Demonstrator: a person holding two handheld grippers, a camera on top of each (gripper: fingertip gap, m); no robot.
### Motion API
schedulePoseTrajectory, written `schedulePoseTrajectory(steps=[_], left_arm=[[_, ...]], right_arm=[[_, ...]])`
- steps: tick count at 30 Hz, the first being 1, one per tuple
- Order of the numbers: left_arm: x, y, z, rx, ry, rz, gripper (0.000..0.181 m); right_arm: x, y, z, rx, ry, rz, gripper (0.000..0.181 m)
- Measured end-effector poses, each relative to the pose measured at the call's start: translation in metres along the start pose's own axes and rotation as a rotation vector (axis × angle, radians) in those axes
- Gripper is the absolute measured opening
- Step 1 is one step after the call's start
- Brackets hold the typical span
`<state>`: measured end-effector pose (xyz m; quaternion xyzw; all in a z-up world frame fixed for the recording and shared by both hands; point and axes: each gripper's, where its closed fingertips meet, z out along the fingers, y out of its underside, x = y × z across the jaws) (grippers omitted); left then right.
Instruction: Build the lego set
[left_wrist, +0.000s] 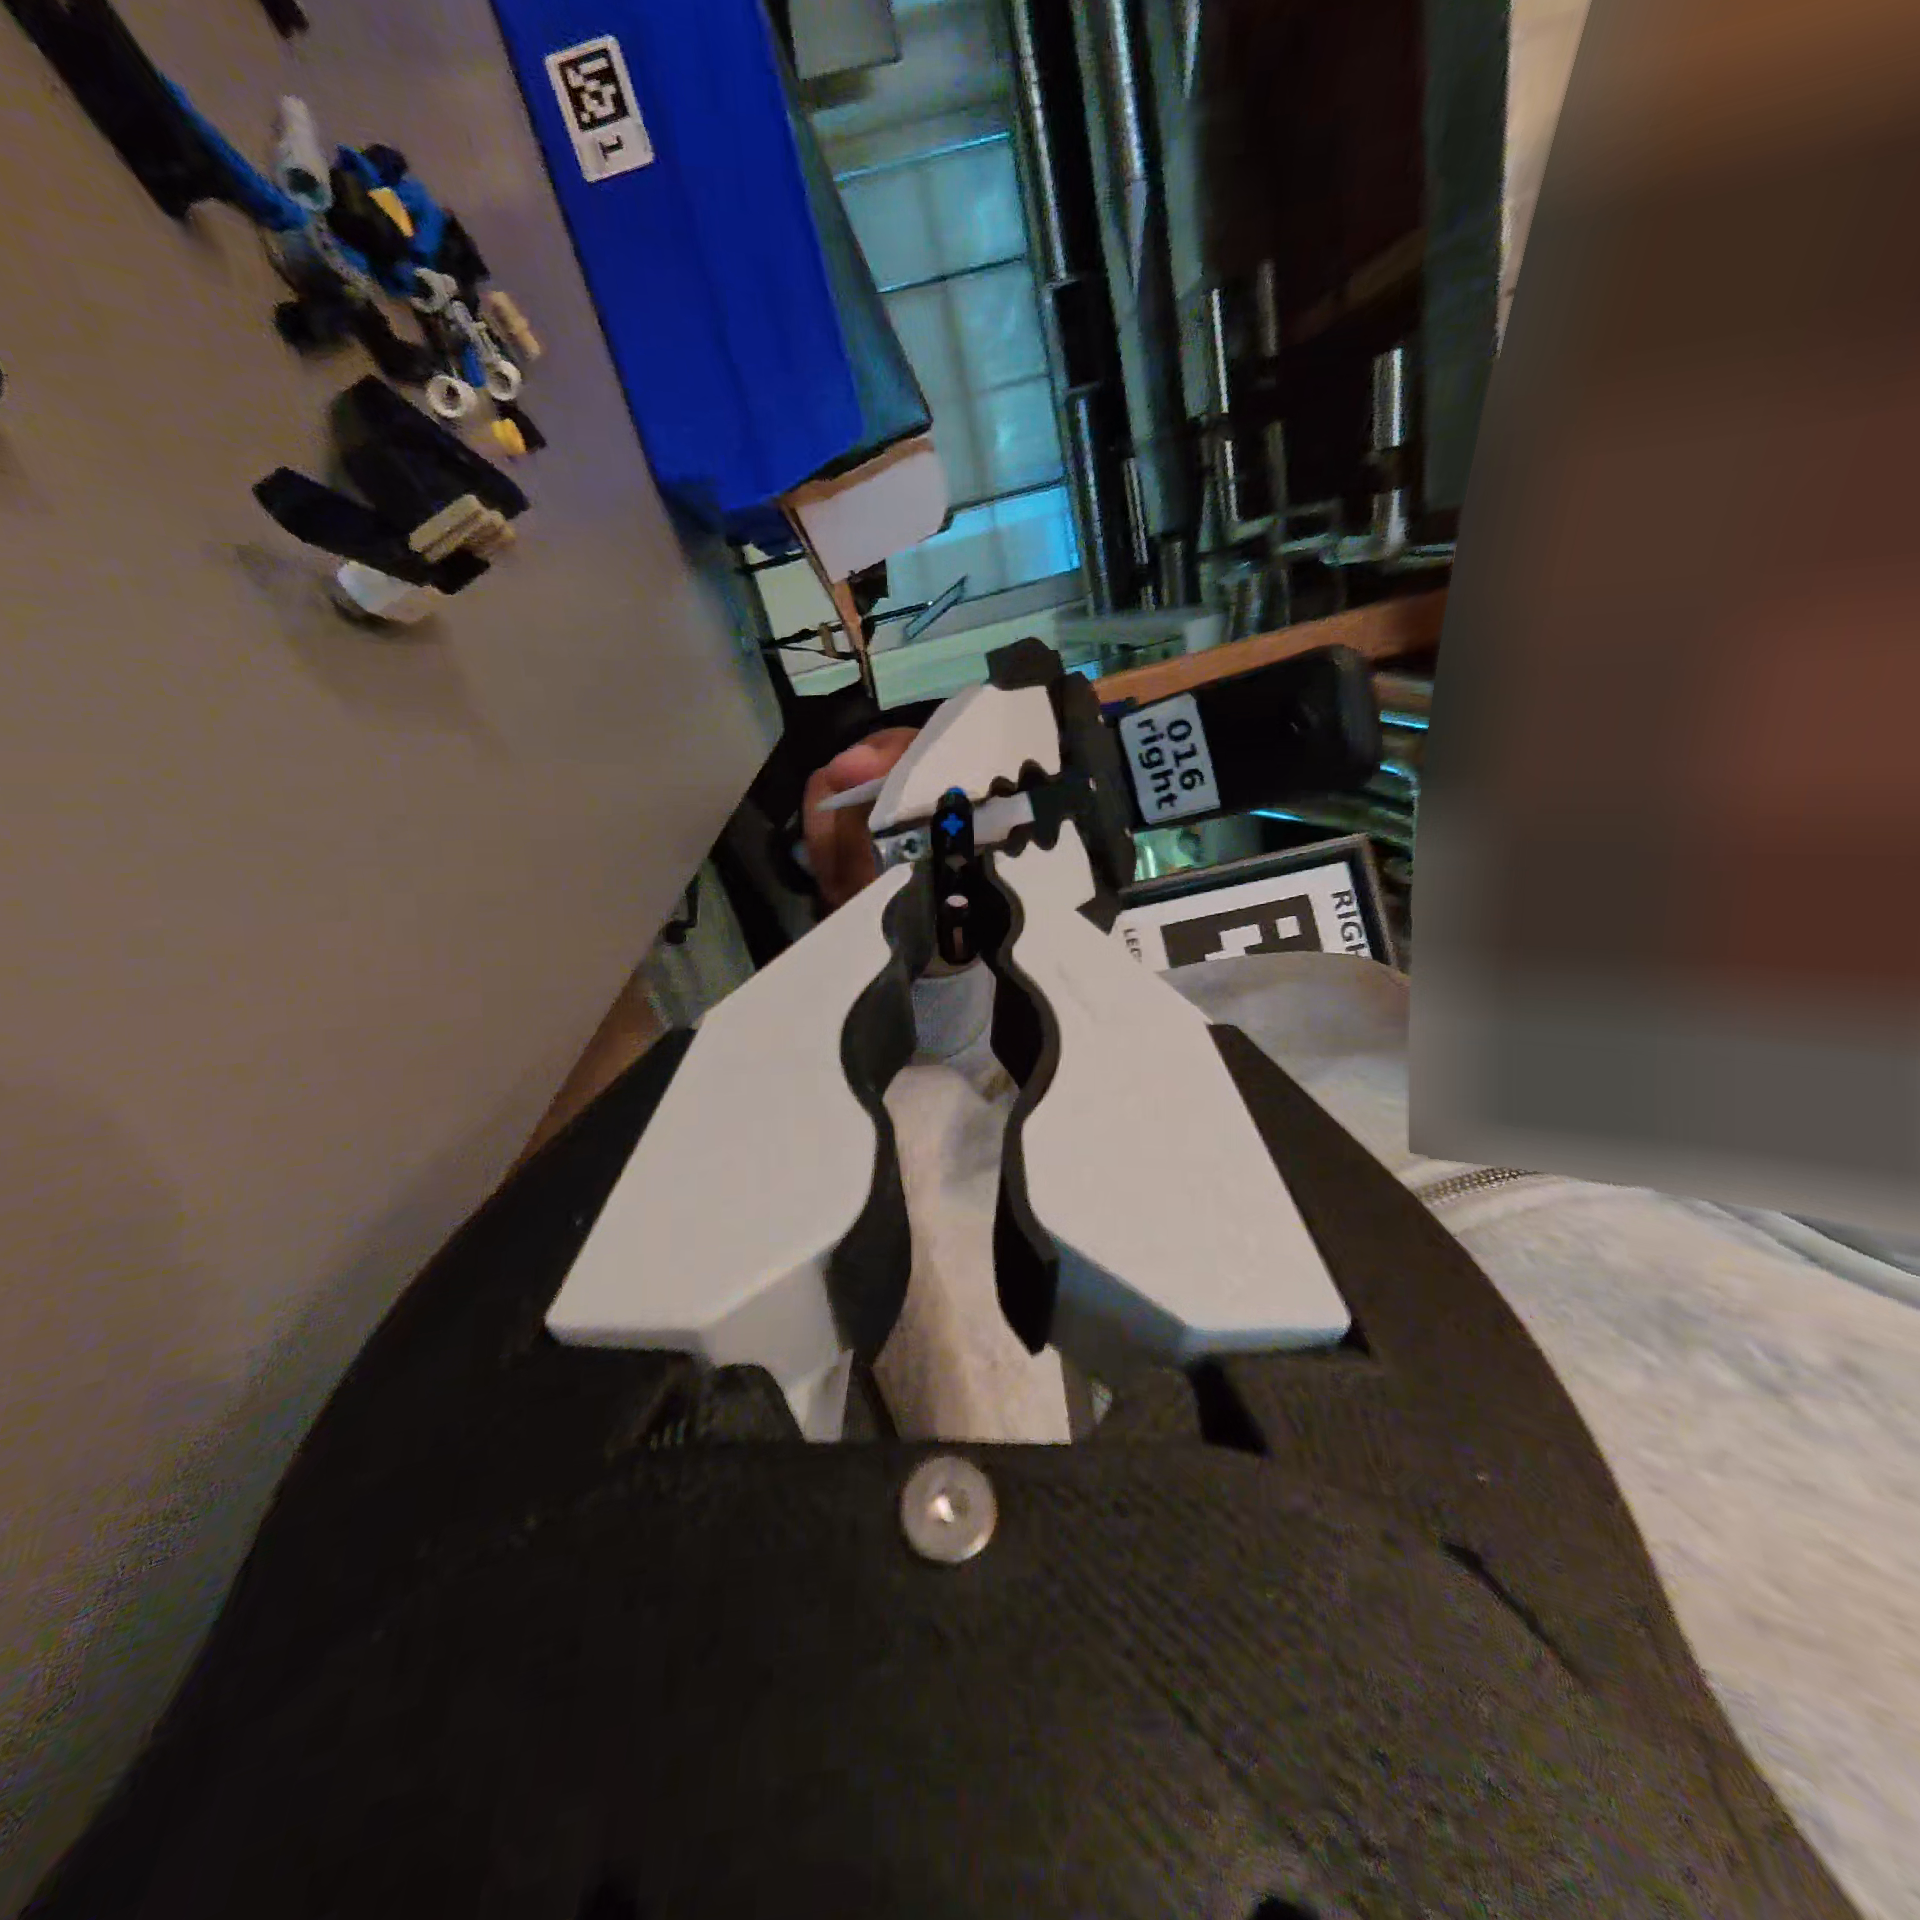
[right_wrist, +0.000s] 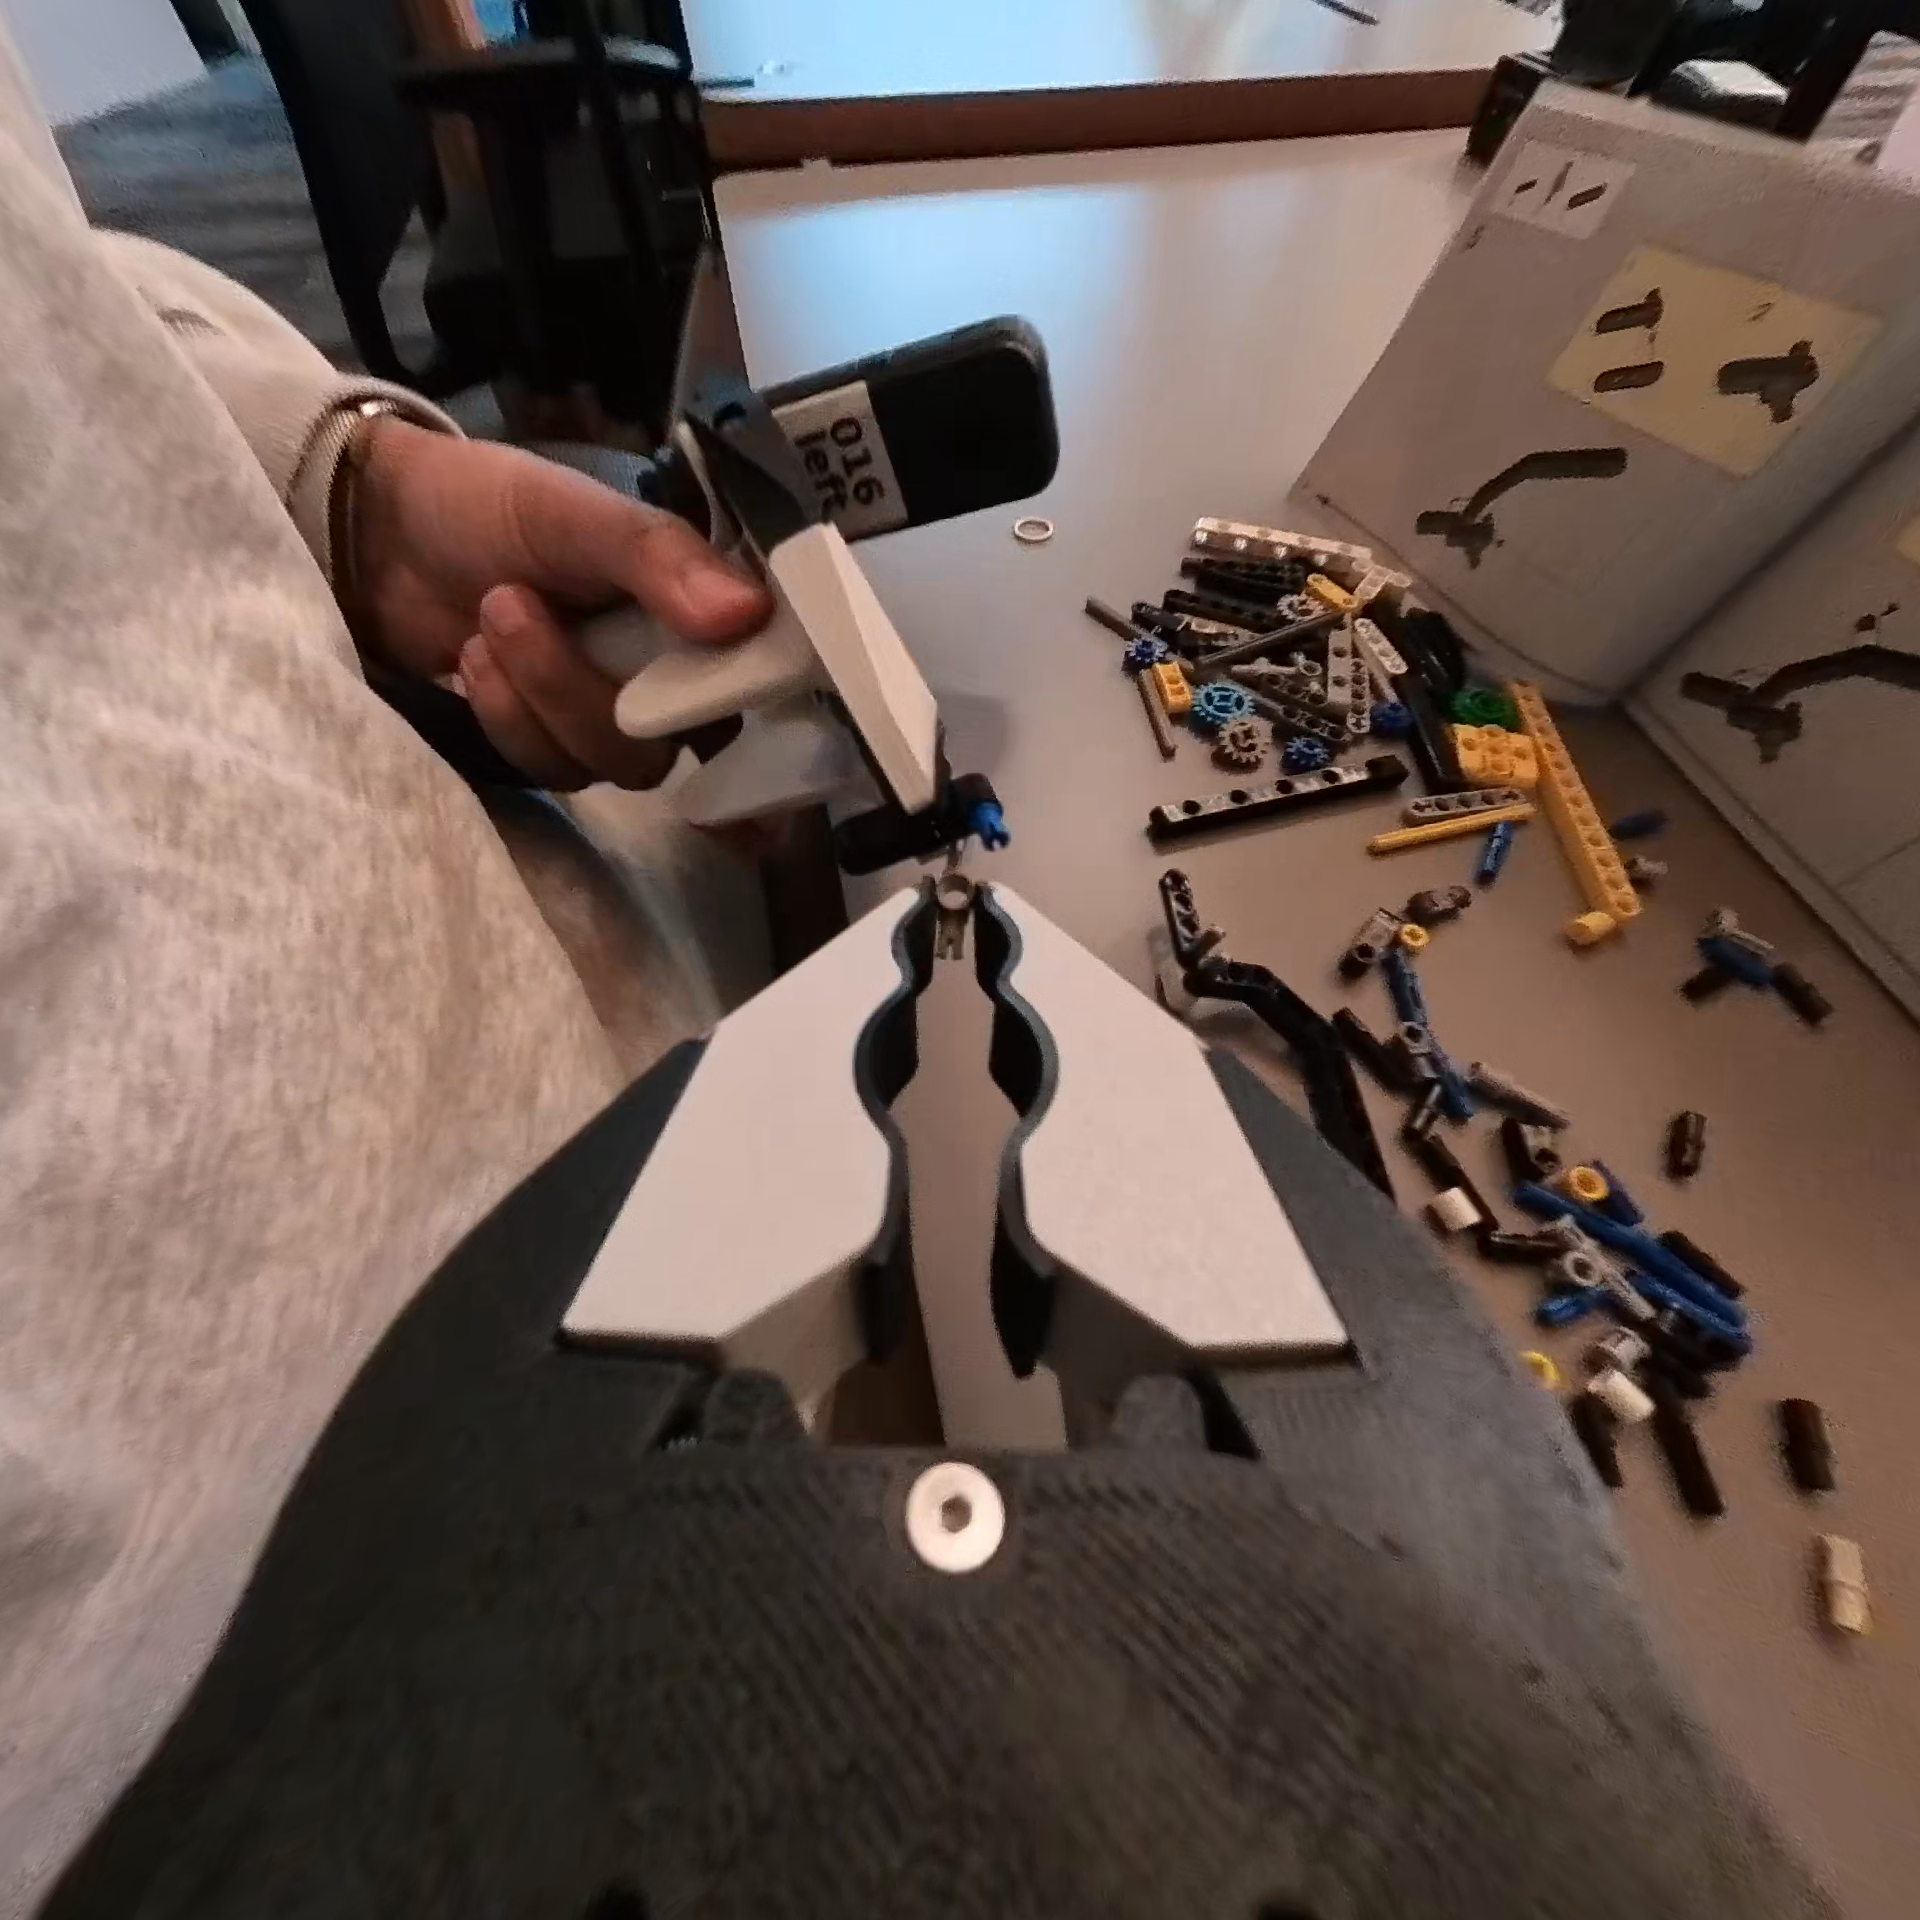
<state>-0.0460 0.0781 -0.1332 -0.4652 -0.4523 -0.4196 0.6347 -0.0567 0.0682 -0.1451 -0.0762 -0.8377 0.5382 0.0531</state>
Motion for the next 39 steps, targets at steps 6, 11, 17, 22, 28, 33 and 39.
schedulePoseTrajectory(steps=[6, 11, 17, 22, 28, 33, 39], left_arm=[[-0.005, 0.001, -0.005, 0.013, -0.028, -0.011, 0.009], [-0.013, 0.011, -0.004, -0.043, -0.088, 0.005, 0.009], [-0.019, 0.019, -0.005, -0.104, -0.137, 0.029, 0.009], [-0.027, 0.032, -0.008, -0.185, -0.216, 0.067, 0.010], [-0.024, 0.050, -0.012, -0.233, -0.178, 0.022, 0.009], [-0.025, 0.073, -0.015, -0.249, -0.180, -0.037, 0.008], [-0.025, 0.096, -0.016, -0.355, -0.215, -0.015, 0.008]], right_arm=[[-0.002, 0.004, -0.001, -0.026, 0.011, -0.052, 0.005], [-0.007, 0.008, 0.000, -0.057, 0.005, -0.116, 0.005], [-0.014, 0.015, 0.002, -0.121, -0.009, -0.193, 0.005], [-0.025, 0.024, 0.004, -0.173, -0.040, -0.274, 0.005], [-0.043, 0.027, 0.003, -0.132, -0.134, -0.231, 0.005], [-0.066, 0.034, 0.003, -0.146, -0.172, -0.213, 0.005], [-0.087, 0.040, -0.002, -0.157, -0.206, -0.213, 0.005]])
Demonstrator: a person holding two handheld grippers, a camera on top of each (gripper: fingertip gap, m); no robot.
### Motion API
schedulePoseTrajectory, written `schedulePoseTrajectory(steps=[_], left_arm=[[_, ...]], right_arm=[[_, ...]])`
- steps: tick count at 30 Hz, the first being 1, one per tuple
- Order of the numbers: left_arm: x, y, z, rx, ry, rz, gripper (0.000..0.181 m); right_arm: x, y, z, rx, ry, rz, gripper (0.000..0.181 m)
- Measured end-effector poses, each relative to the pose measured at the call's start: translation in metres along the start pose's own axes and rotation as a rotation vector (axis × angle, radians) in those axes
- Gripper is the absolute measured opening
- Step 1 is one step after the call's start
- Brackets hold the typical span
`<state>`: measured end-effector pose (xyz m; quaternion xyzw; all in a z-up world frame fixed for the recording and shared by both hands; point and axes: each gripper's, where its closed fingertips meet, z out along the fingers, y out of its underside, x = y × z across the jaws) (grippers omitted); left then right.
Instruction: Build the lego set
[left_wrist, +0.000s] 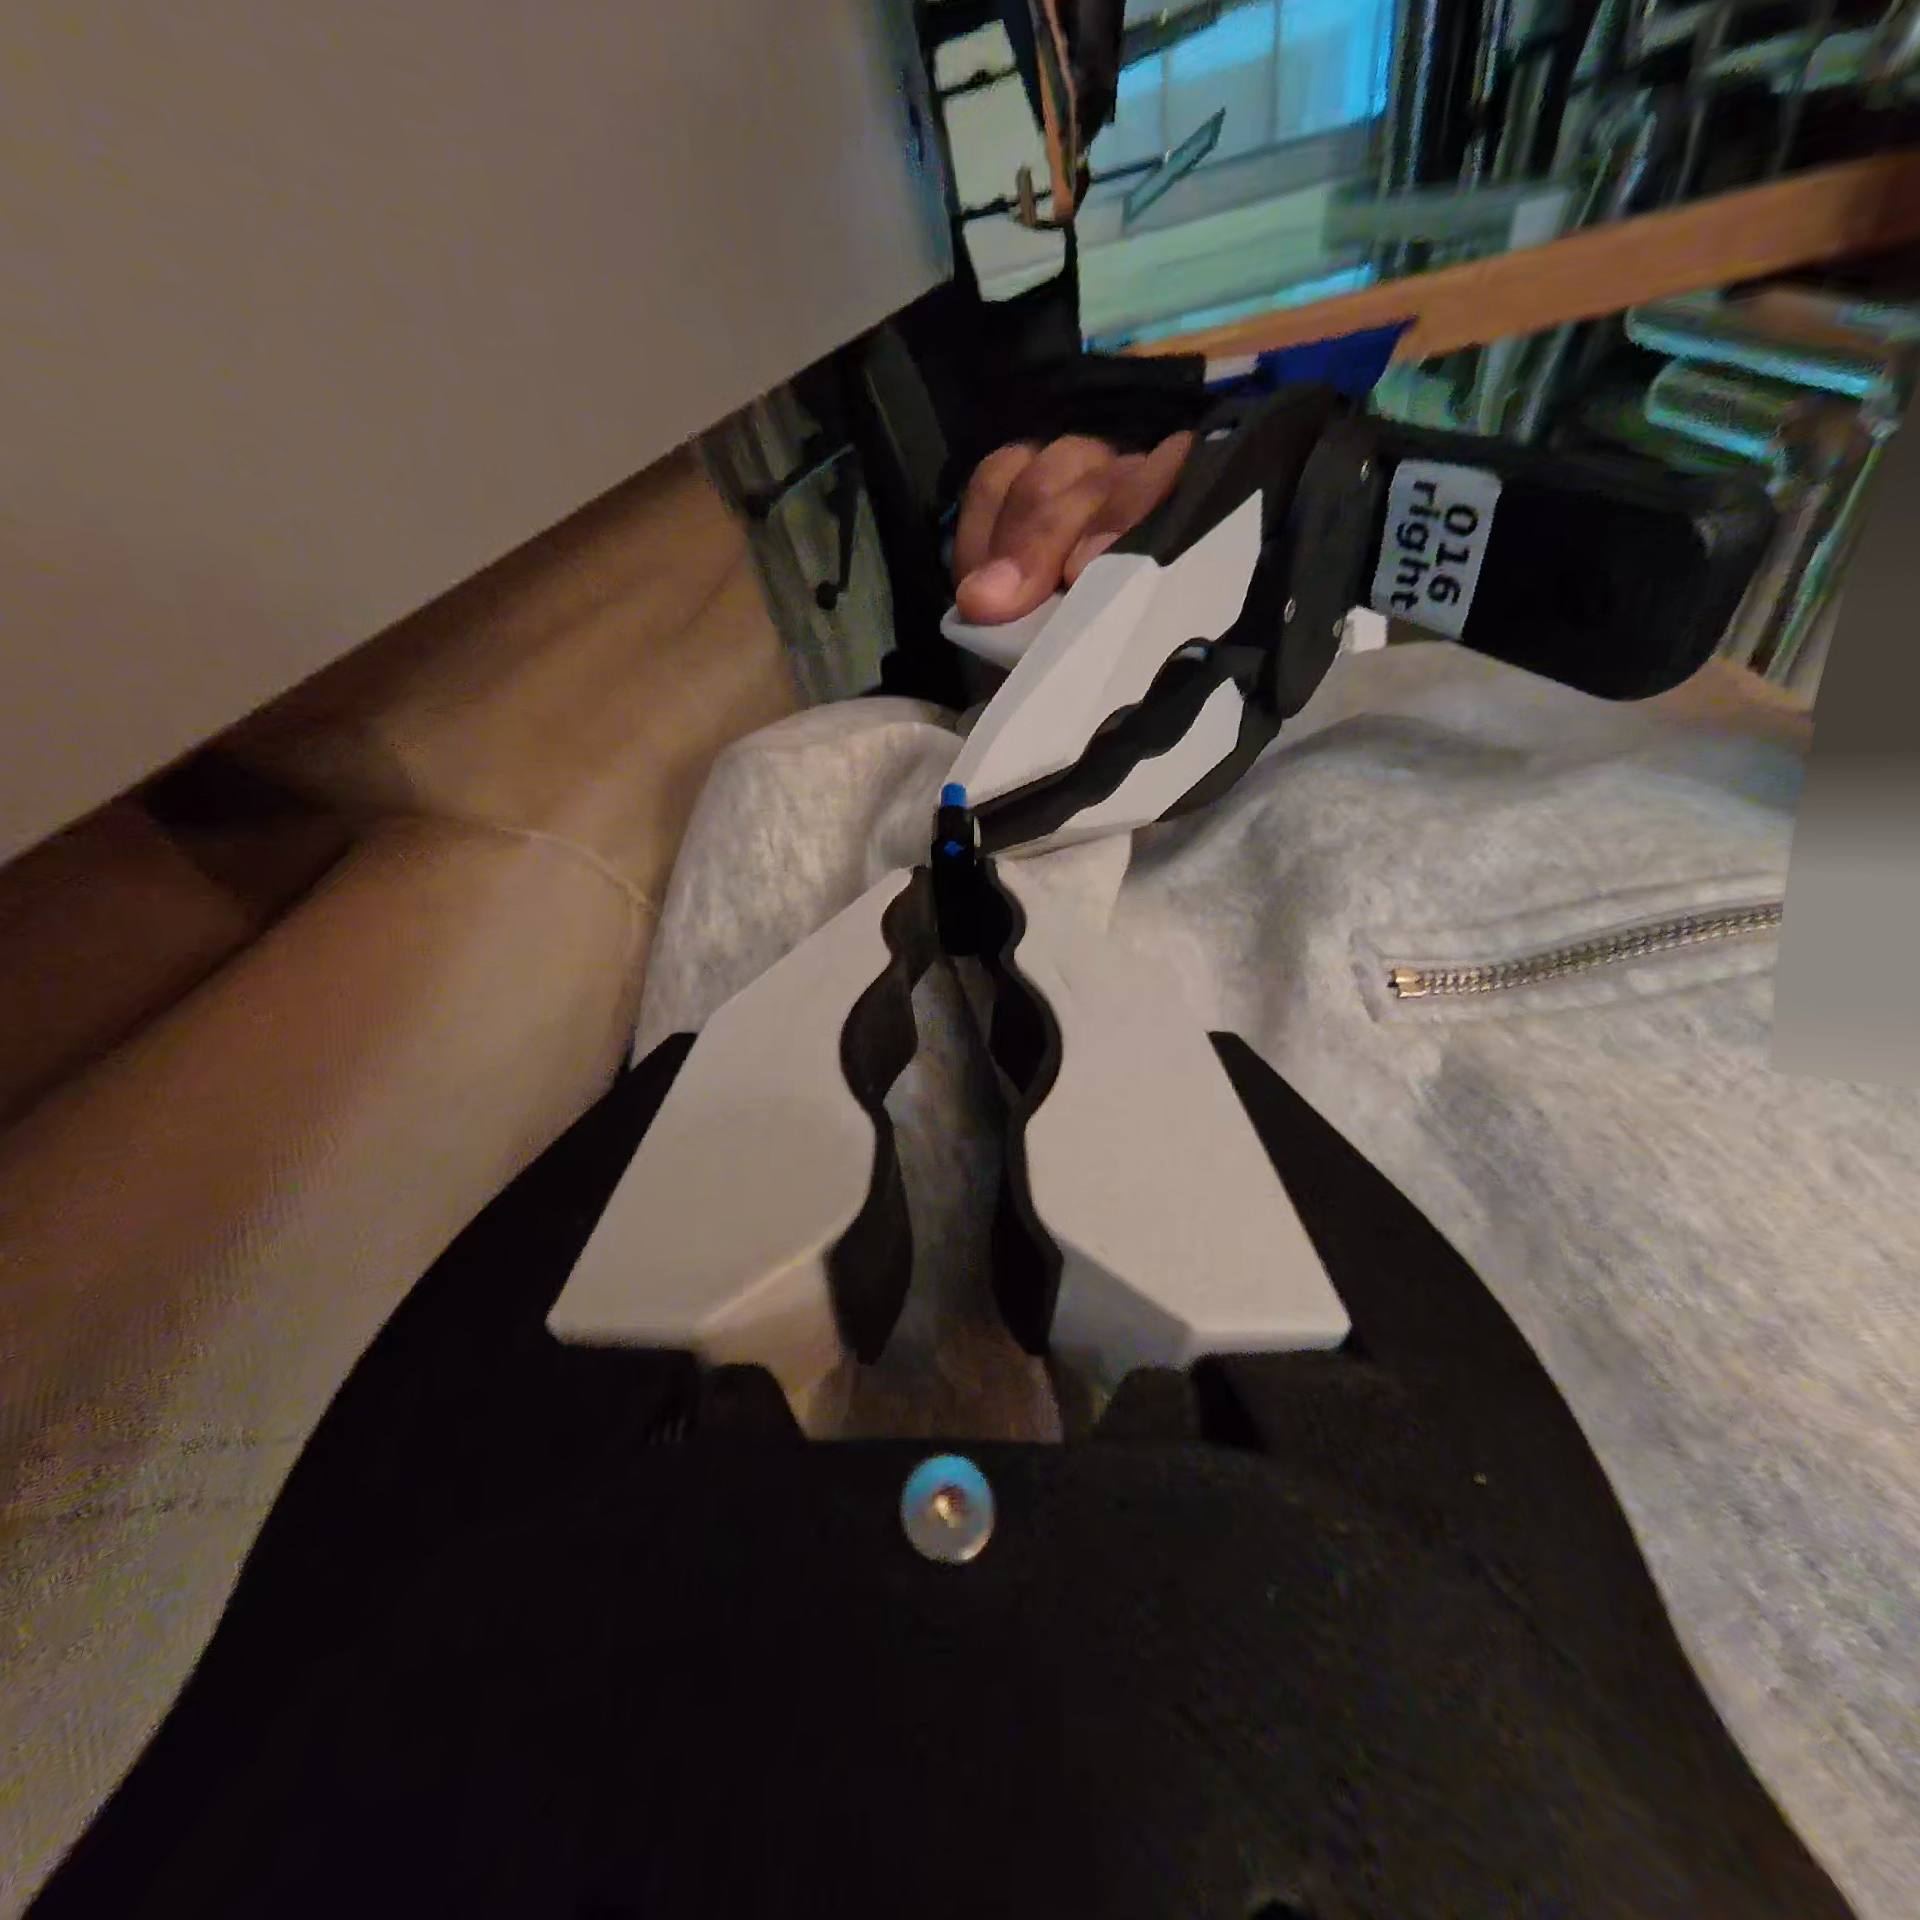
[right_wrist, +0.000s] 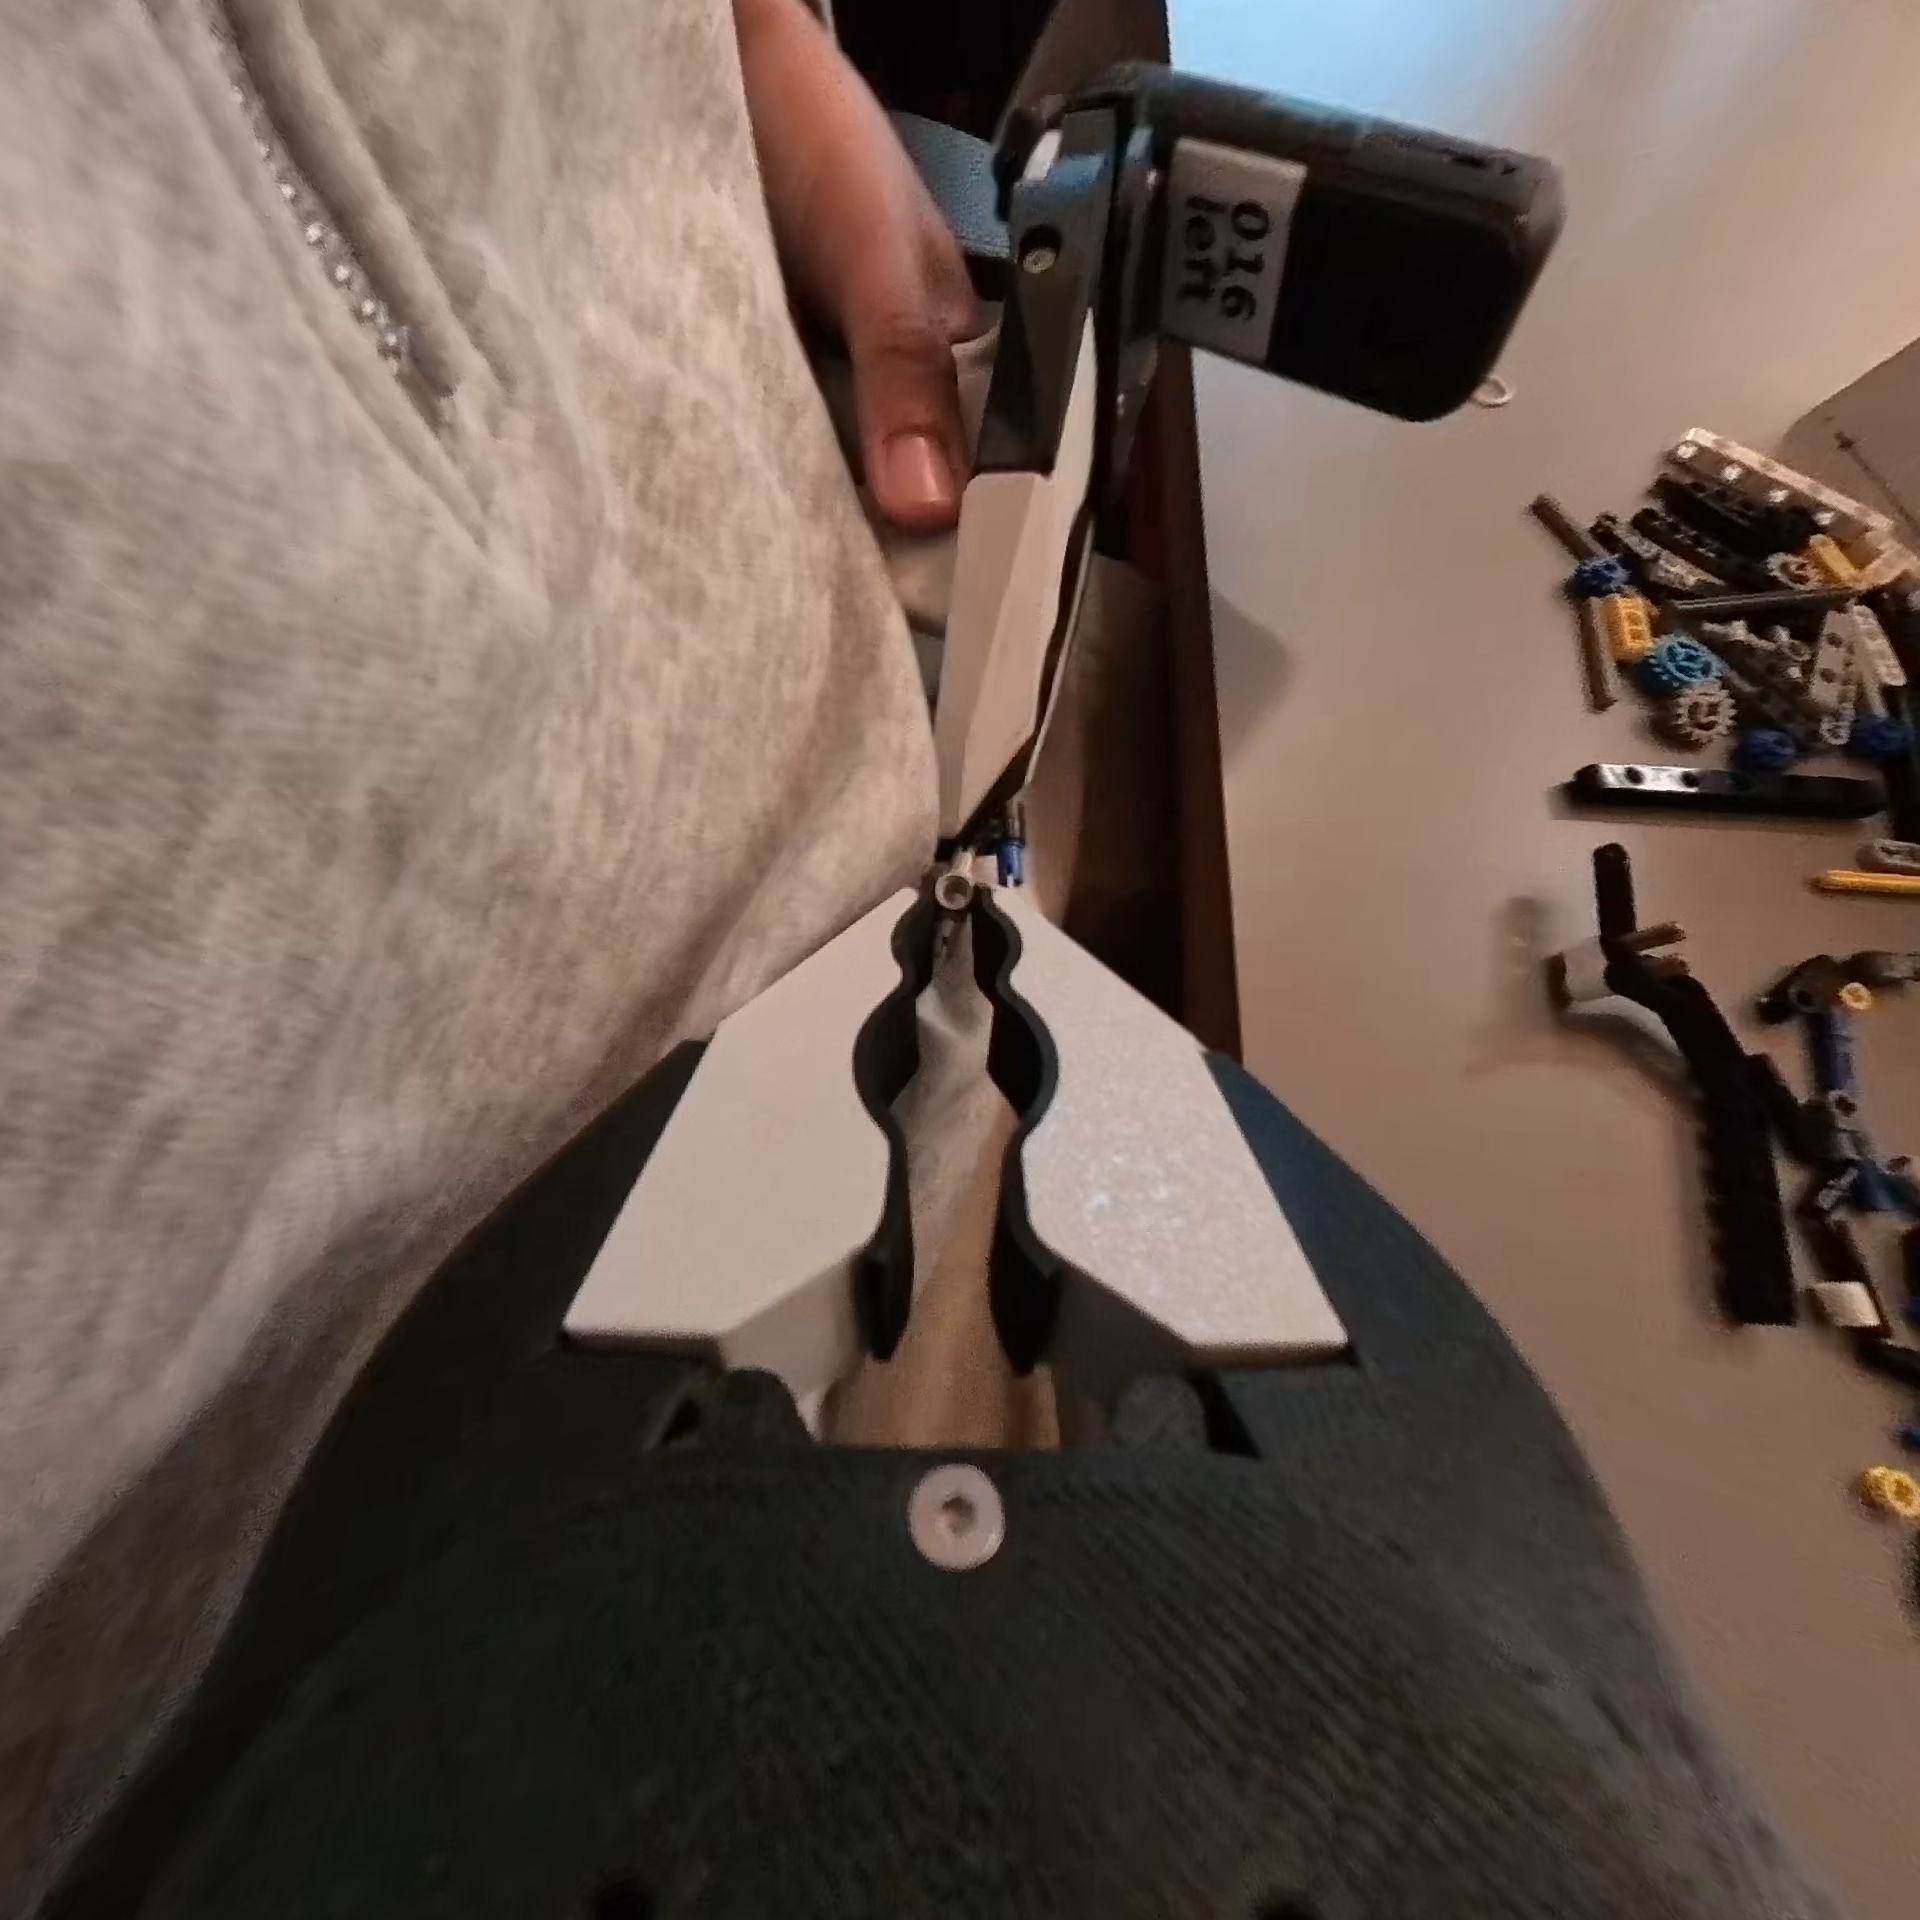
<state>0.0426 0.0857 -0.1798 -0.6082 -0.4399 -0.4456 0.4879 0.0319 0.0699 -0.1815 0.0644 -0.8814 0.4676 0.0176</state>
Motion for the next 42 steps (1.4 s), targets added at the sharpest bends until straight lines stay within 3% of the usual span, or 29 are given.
schedulePoseTrajectory(steps=[10, 29, 35, 42], left_arm=[[0.005, 0.017, 0.012, -0.180, 0.071, 0.024, 0.007], [0.003, 0.021, 0.020, -0.236, 0.102, 0.004, 0.004], [0.006, -0.006, 0.013, -0.032, 0.077, 0.013, 0.008], [0.002, -0.016, 0.005, 0.078, 0.086, -0.016, 0.010]], right_arm=[[-0.019, 0.001, -0.006, -0.025, -0.157, -0.092, 0.005], [-0.028, 0.005, -0.004, -0.064, -0.459, -0.207, 0.004], [-0.001, 0.002, -0.009, -0.010, -0.310, -0.098, 0.005], [0.012, 0.005, -0.007, 0.029, -0.164, 0.001, 0.005]])
